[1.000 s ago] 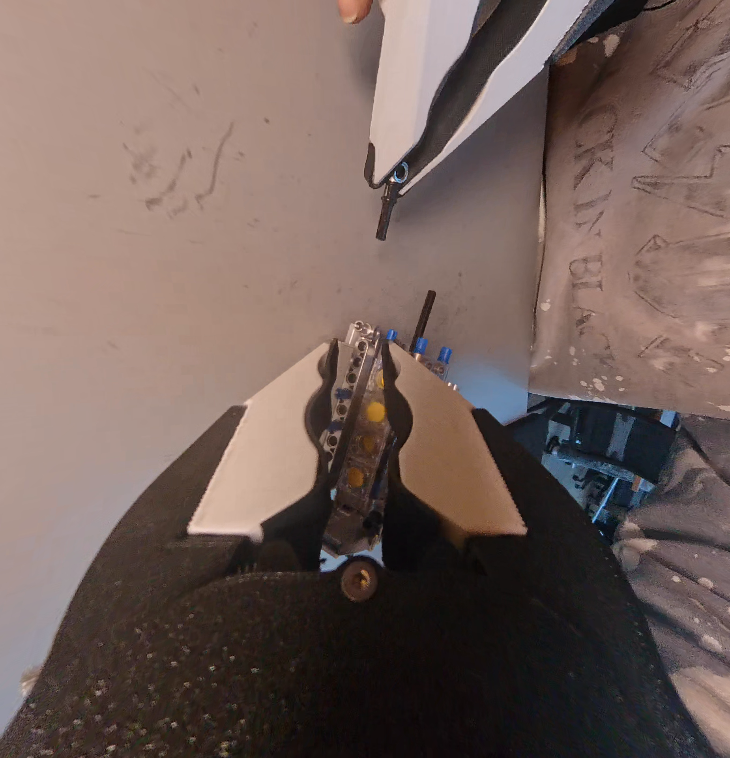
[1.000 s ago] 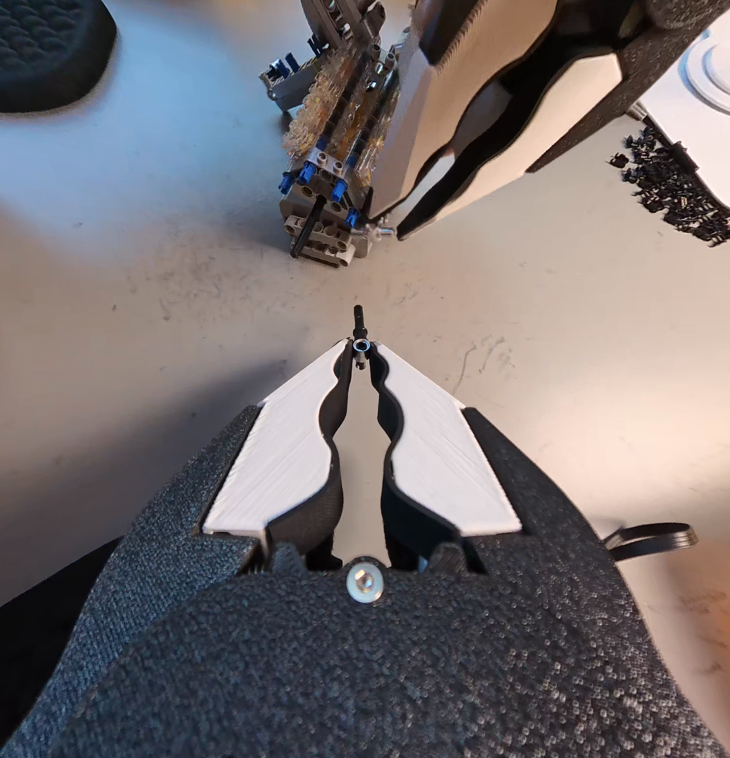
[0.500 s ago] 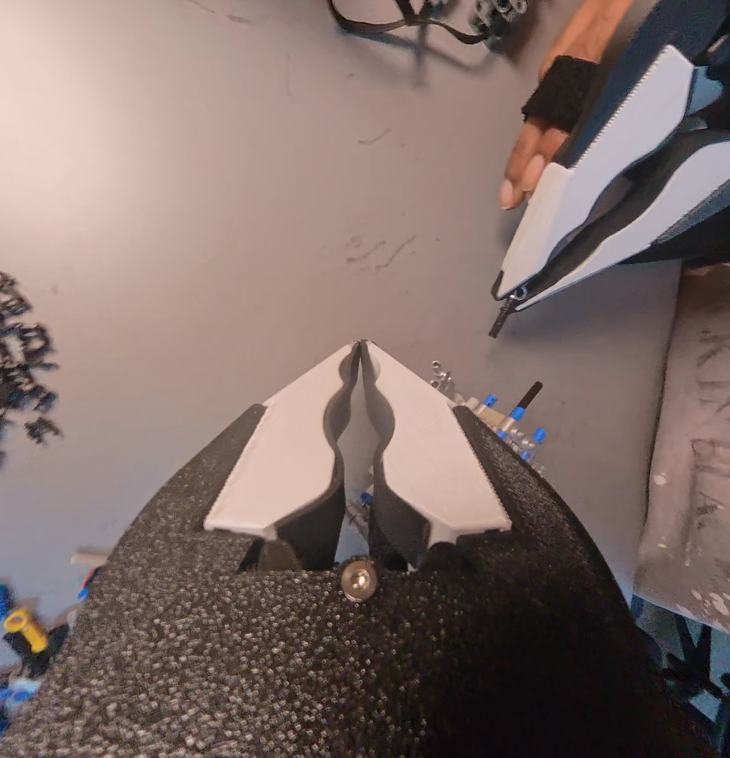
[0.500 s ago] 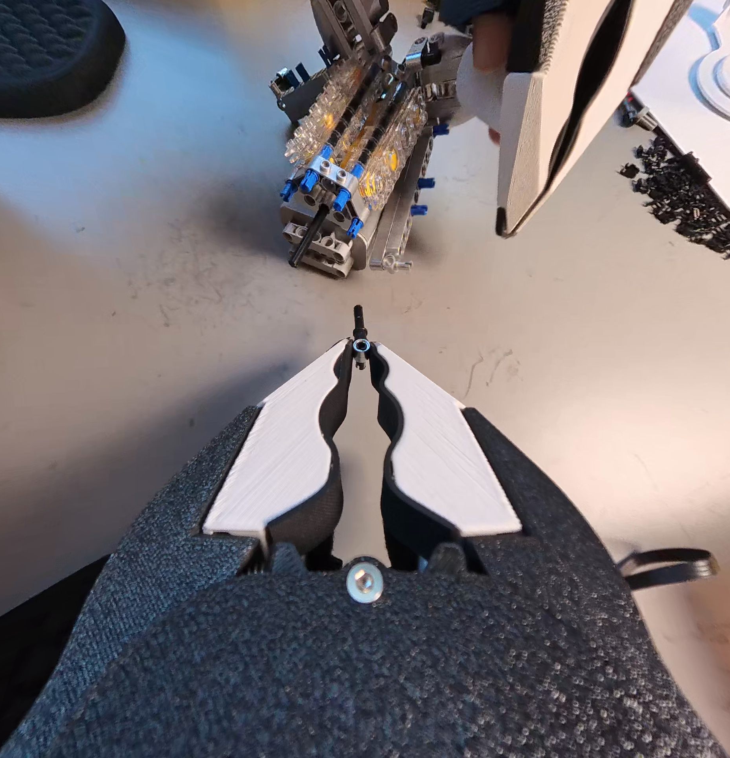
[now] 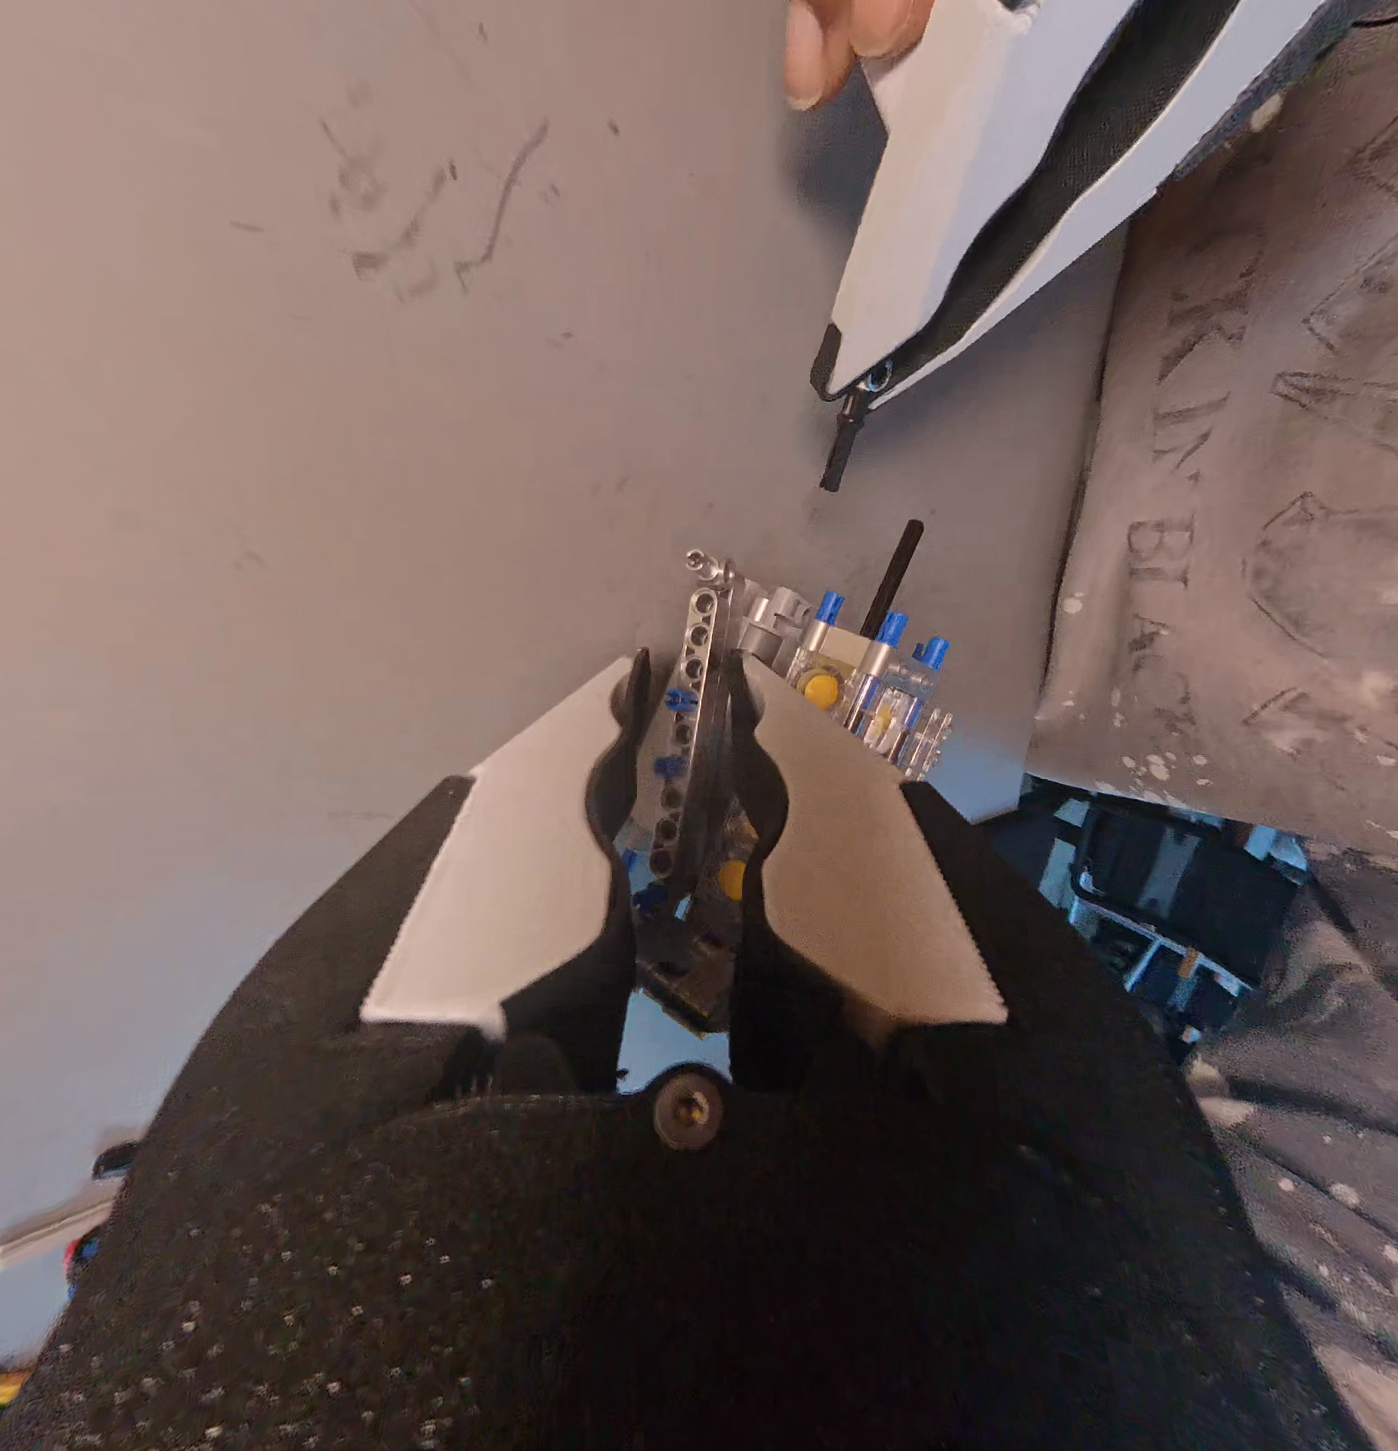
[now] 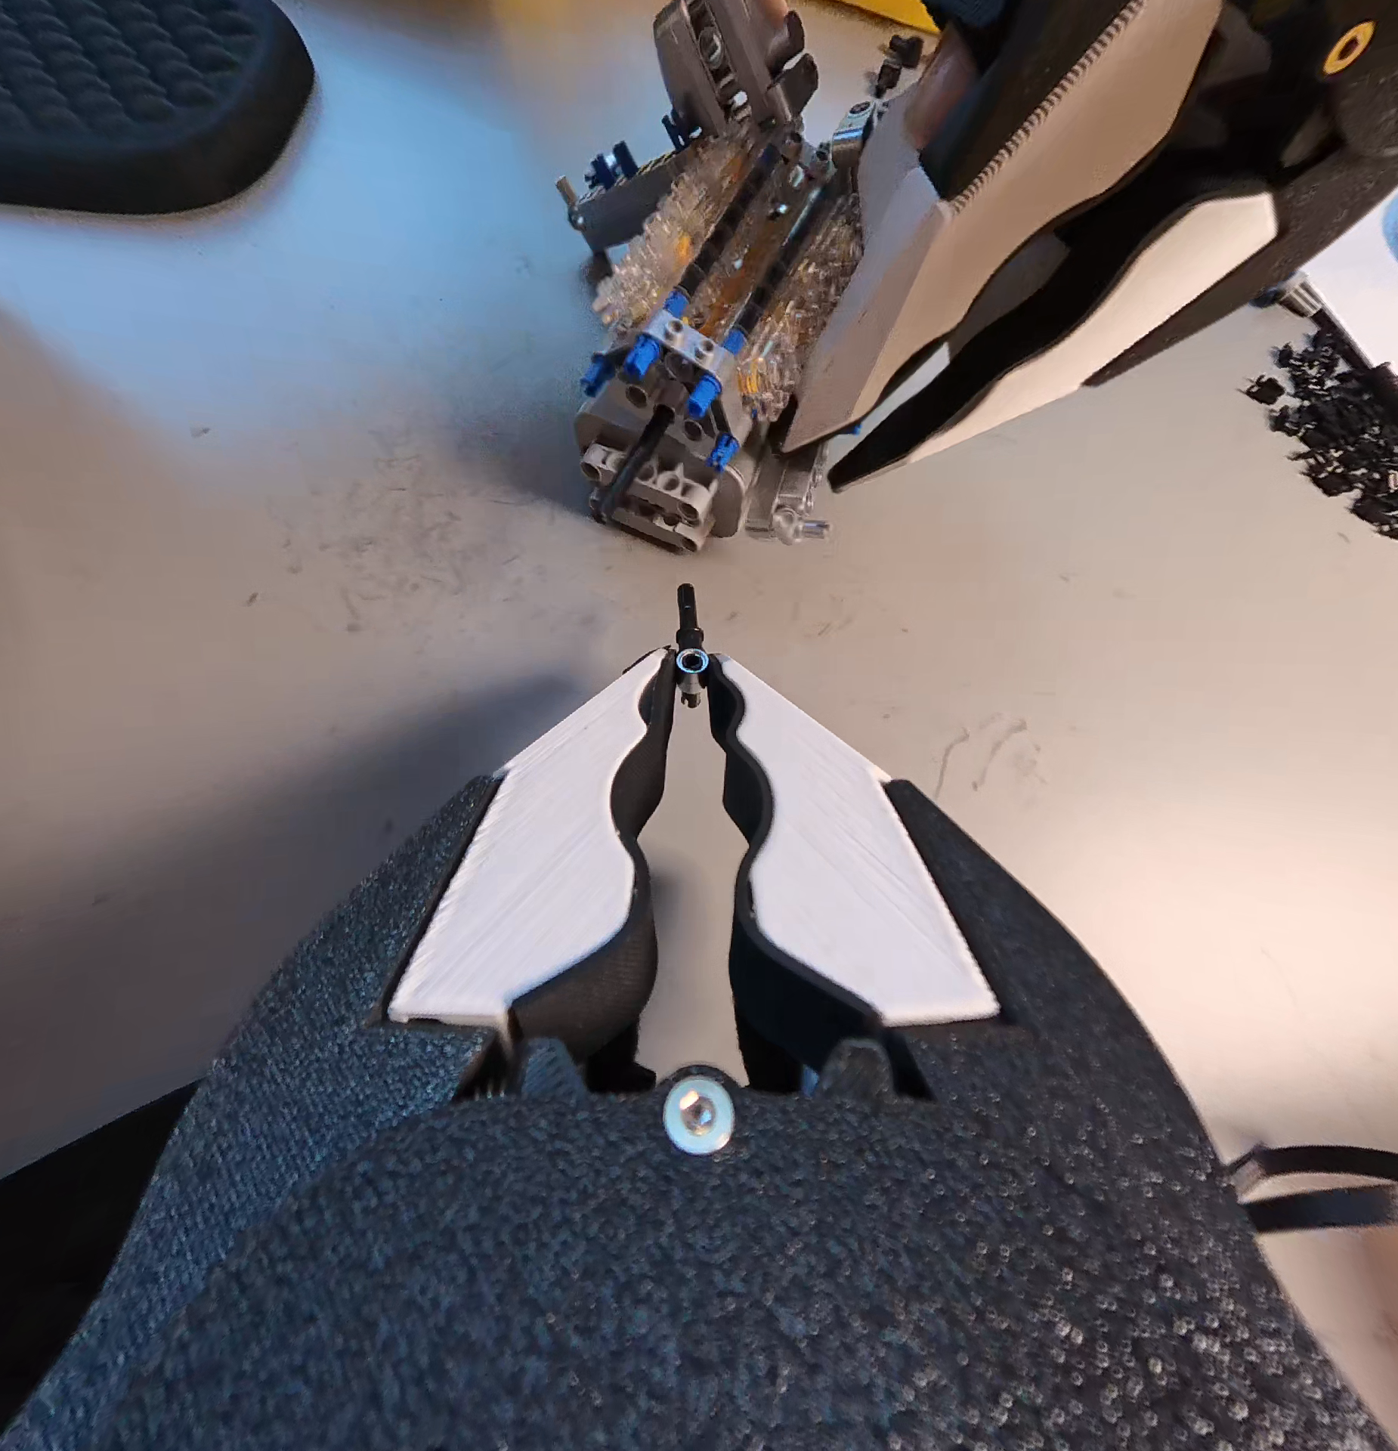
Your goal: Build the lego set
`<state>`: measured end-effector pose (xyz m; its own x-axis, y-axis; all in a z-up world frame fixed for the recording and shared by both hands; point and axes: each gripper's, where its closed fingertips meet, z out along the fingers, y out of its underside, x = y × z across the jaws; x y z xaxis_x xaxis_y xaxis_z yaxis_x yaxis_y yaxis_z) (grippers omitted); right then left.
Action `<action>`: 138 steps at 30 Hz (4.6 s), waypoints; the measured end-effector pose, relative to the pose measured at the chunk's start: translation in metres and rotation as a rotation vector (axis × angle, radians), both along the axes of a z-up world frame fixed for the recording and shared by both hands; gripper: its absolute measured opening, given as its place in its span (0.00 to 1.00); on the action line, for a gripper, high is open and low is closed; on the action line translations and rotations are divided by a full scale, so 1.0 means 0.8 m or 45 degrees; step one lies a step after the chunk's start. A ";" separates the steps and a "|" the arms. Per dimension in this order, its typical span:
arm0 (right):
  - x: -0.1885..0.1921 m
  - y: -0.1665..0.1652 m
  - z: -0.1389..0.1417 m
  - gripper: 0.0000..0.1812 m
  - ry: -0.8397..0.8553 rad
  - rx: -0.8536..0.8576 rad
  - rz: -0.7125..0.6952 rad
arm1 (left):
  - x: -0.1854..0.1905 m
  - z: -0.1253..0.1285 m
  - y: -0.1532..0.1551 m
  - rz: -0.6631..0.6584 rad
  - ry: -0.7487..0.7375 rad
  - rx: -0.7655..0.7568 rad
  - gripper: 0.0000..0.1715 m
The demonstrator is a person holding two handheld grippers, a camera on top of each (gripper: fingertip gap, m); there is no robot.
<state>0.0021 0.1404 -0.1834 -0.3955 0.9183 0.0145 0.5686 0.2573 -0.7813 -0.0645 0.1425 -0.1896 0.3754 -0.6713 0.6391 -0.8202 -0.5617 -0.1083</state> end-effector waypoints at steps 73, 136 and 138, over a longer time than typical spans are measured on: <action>-0.005 -0.024 -0.013 0.04 -0.016 -0.014 0.013 | -0.029 0.007 0.016 0.244 0.365 0.631 0.00; -0.004 -0.023 -0.015 0.04 -0.015 -0.004 -0.004 | -0.129 -0.007 0.021 0.273 0.947 0.682 0.13; -0.004 -0.024 -0.017 0.04 -0.022 -0.001 -0.001 | -0.136 0.008 0.032 0.305 0.924 0.782 0.14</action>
